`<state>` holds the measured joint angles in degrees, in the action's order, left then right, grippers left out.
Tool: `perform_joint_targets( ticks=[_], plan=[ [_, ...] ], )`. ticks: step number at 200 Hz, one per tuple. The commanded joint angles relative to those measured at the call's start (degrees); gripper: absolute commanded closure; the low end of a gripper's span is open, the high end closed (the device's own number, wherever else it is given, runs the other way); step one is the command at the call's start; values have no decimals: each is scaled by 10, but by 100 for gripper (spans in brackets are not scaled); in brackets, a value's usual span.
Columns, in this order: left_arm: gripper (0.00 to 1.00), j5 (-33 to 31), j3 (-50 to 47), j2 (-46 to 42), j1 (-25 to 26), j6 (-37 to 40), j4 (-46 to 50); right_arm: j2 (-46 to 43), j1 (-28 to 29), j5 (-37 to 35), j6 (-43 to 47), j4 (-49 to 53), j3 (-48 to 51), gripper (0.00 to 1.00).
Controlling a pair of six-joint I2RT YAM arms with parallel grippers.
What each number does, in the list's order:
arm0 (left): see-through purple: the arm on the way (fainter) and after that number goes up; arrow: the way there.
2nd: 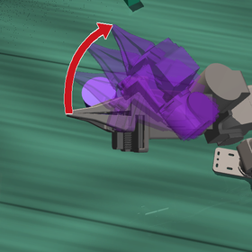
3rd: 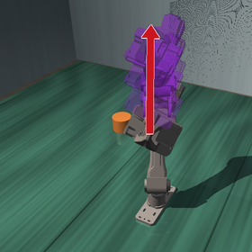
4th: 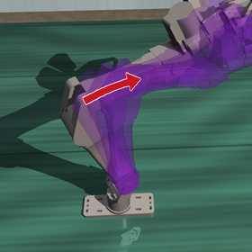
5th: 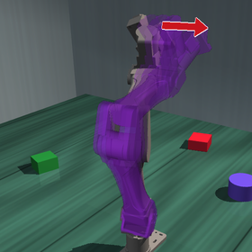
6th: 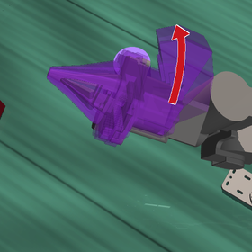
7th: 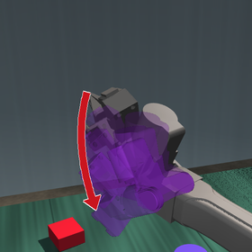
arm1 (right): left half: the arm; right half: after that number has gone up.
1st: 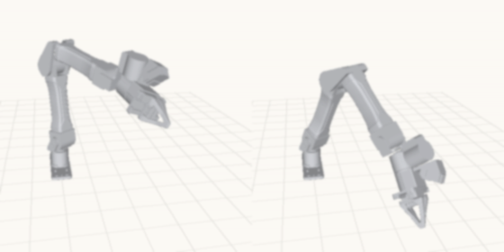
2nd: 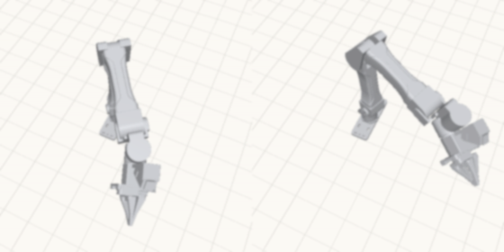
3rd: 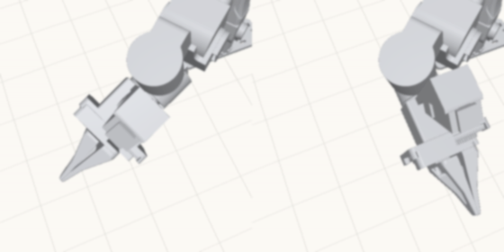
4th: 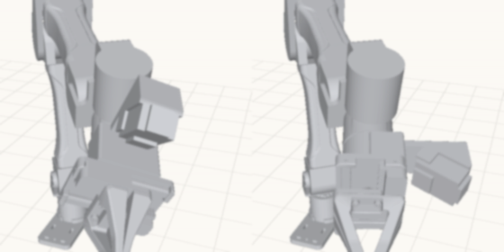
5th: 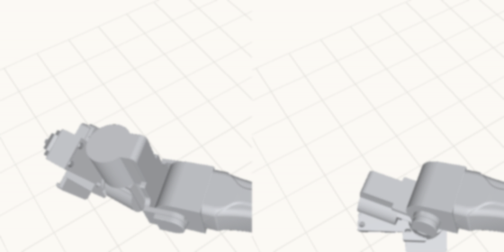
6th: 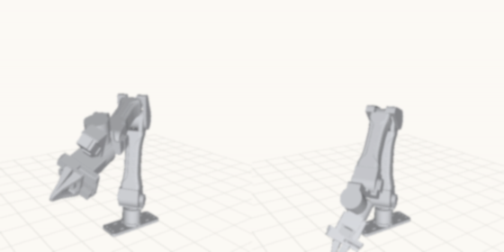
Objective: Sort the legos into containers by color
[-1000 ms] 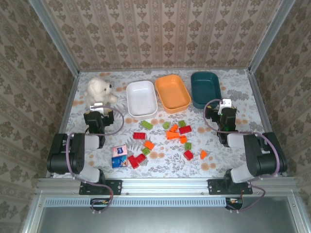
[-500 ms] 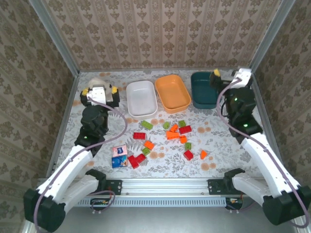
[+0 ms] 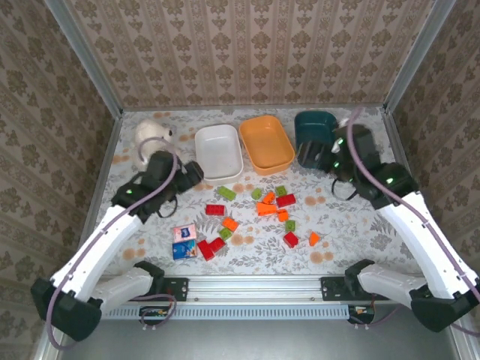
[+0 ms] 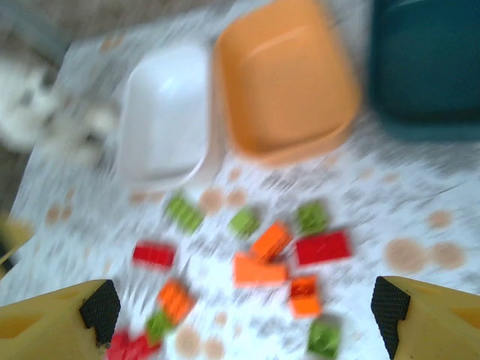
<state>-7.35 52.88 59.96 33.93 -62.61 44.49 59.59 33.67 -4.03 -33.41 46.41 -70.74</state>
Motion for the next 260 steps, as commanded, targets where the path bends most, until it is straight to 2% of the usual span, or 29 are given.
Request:
perform_joint_targets(
  ticks=[1, 30, 62, 122, 177, 191, 213, 233, 260],
  plan=[
    [11, 9, -6, 22, 20, -169, 56, -39, 60, 47, -5, -56, 48, 10],
    [23, 30, -39, 63, 23, -282, 2, -23, 101, 52, -6, -94, 67, 10],
    [25, 52, -51, 127, 24, -375, -73, 2, 114, 90, 12, -105, 61, 11],
    [24, 75, 1, 266, 28, -429, -127, -14, 117, 104, 12, -115, 88, 10],
    [28, 96, 21, 341, 32, -485, -149, -23, 117, 99, 15, -106, 97, 9],
    [36, 96, 24, 353, 34, -493, -147, -20, 116, 98, 17, -102, 94, 9],
    [55, 94, 29, 365, 36, -499, -142, -15, 116, 95, 22, -96, 90, 9],
    [58, 90, 36, 367, 38, -502, -120, -12, 116, 94, 25, -96, 89, 9],
    [69, 72, 37, 345, 41, -498, -93, -7, 114, 92, 29, -95, 85, 9]
  ],
)
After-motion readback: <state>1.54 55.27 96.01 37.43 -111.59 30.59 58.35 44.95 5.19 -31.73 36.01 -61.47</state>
